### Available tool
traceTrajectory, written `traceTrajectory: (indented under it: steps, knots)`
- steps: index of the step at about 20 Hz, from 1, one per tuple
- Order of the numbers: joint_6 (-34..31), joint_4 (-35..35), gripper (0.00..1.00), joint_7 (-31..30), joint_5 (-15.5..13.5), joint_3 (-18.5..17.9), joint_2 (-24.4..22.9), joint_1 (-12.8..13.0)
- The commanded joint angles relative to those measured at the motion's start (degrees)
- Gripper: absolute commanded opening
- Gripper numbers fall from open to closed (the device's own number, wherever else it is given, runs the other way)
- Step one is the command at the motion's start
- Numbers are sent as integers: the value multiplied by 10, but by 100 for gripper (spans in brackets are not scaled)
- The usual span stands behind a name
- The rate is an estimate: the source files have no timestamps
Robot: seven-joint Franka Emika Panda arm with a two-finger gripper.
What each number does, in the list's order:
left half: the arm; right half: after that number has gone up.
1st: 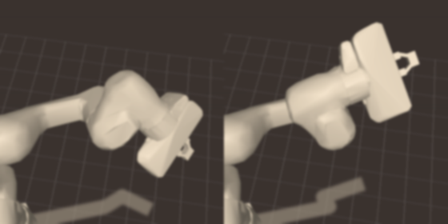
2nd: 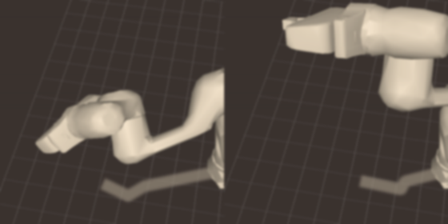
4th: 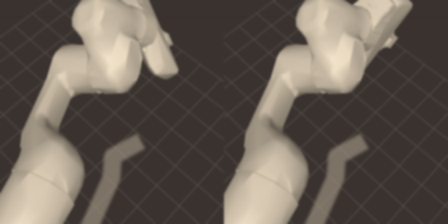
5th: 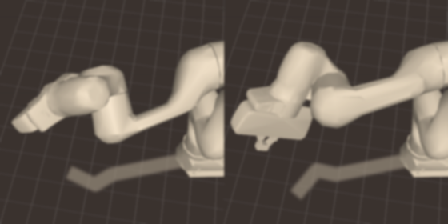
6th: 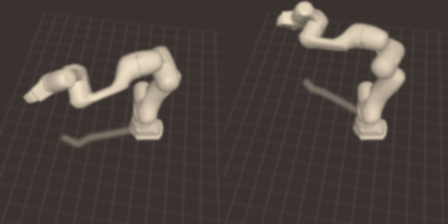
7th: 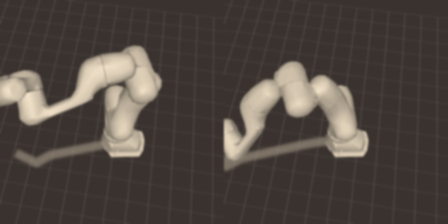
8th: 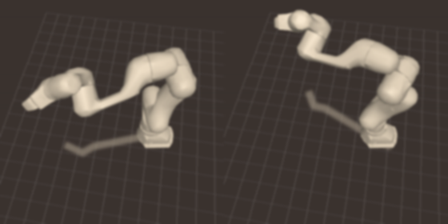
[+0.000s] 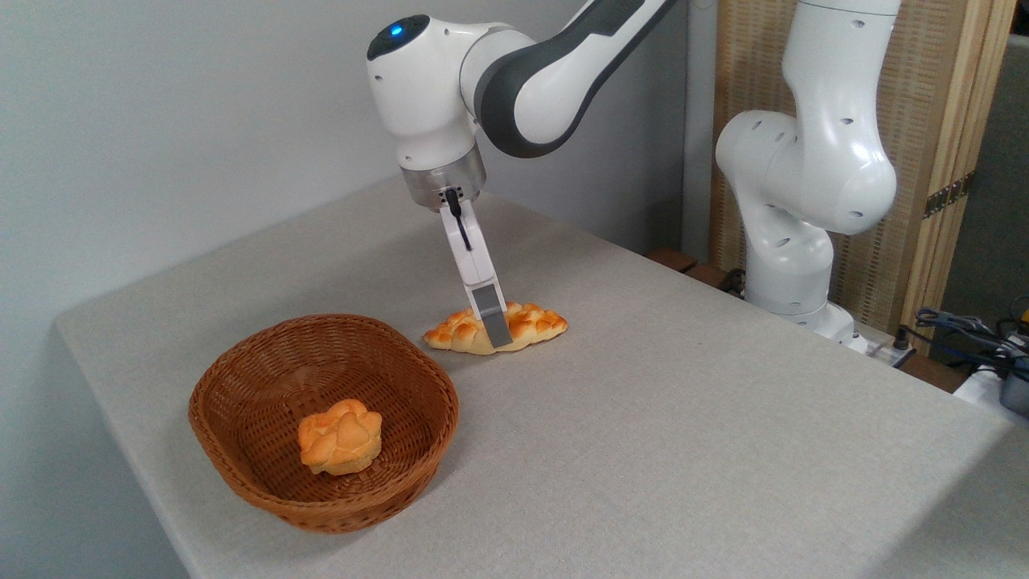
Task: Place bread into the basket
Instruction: 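Lower the gripper onto the bread roll and close on it, then lift the bread roll and carry it over the wicker basket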
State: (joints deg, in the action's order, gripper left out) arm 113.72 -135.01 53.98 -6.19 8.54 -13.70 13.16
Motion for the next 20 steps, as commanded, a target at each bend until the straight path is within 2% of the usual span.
traceTrajectory:
  steps: [1, 13, 16, 18, 20]
  knots:
    - [12, -4, 35, 12, 0, -4, -2, 3]
    - [0, 3, 31, 13, 0, -4, 2, 3]
    - [-74, 47, 30, 12, -1, -6, 3, 3]
    - [-106, 89, 34, 3, -16, -12, 4, -1]
    - [-106, 119, 35, -22, -47, -32, 10, -4]
